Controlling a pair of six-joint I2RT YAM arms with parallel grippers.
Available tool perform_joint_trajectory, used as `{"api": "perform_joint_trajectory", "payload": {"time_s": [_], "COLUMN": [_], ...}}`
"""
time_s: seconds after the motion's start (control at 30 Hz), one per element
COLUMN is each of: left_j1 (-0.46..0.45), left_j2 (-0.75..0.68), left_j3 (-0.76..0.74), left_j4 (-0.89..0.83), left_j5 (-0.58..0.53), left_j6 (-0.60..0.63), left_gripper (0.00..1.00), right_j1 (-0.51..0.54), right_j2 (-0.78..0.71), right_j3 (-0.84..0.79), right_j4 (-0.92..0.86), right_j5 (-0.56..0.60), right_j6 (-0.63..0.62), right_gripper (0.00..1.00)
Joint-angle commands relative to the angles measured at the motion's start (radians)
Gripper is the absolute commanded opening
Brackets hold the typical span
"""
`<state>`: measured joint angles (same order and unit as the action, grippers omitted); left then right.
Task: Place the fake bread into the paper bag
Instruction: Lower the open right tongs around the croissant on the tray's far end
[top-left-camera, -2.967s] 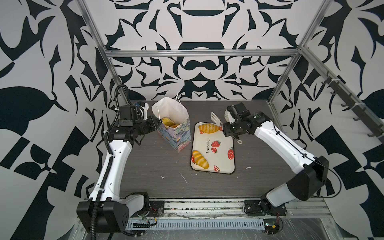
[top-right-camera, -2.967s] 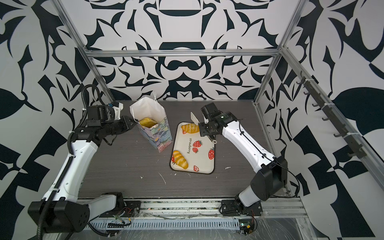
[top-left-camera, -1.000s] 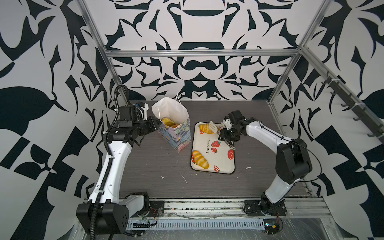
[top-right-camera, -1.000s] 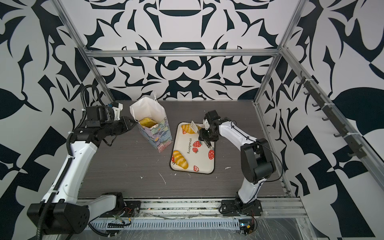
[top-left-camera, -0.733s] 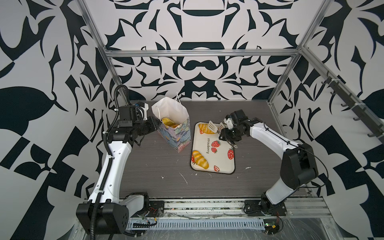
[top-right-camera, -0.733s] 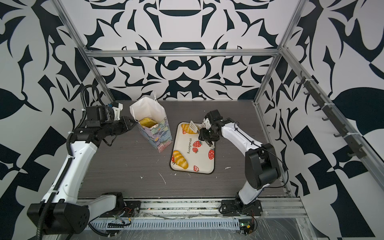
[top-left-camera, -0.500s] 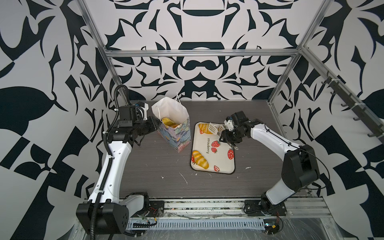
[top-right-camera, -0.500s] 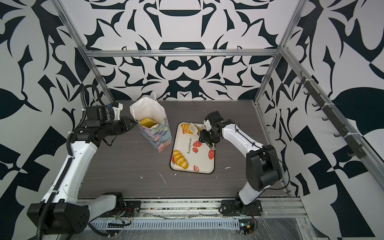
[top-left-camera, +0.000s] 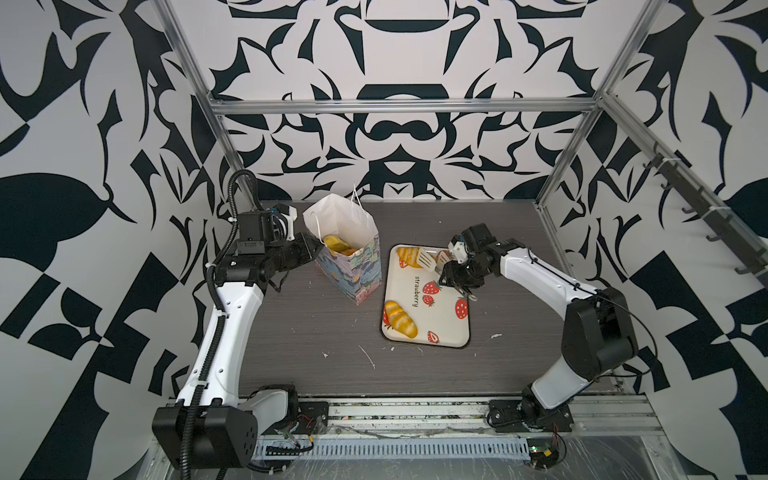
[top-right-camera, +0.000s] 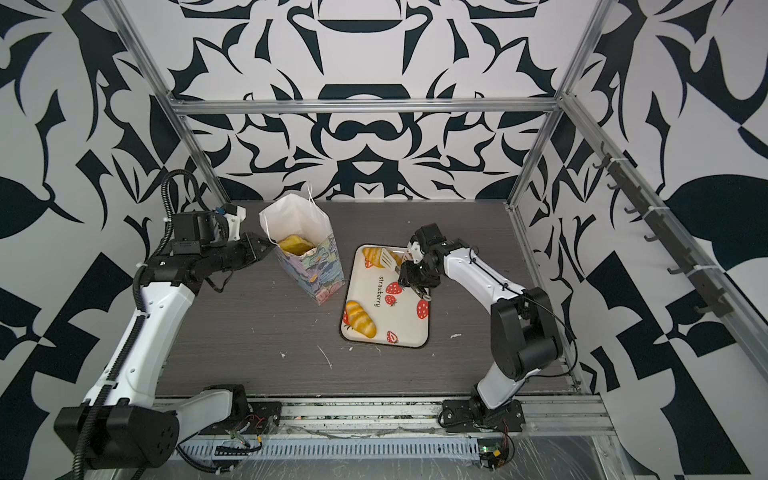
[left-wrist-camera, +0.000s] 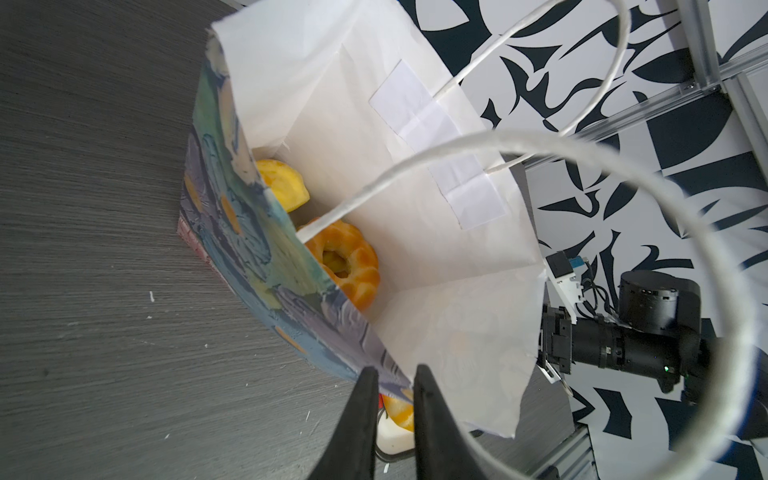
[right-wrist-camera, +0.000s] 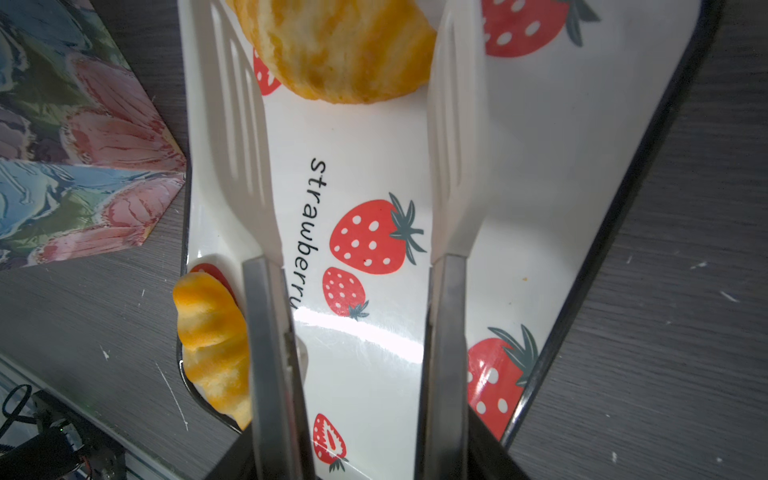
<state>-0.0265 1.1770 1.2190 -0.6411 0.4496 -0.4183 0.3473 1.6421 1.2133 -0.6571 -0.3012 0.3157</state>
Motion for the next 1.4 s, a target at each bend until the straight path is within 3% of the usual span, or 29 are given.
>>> {"api": "perform_joint_trajectory", "payload": {"time_s": [0.0, 0.63, 1.03, 1.37], "left_j1": [-0.003, -0.003, -0.002, -0.002], "left_j2": [-0.023, -0.024, -0.011, -0.020], "left_j3": [-0.021, -0.029, -0.029, -0.038], "left_j4": [-0.016, -0.017, -0.003, -0.005], "left_j5": [0.004, 0.004, 0.007, 0.004], "left_j6": [0.008, 0.007, 0.003, 0.001], "left_gripper": [0.20, 0.20, 0.20, 0.20], "right_j1": [-0.013, -0.041, -0.028, 0.024], "right_j2": [-0.012, 0.072, -0.025, -0.045], "right_j3": [0.061, 0.087, -0.010, -0.015], "right_j4": [0.034, 0.108, 0.103, 0.038], "right_j5": [-0.015, -0.102, -0.157, -0.121], "right_j6": [0.001, 0.044, 0.070, 0.043], "right_gripper": [0.57, 0.56, 0.55, 0.55]}}
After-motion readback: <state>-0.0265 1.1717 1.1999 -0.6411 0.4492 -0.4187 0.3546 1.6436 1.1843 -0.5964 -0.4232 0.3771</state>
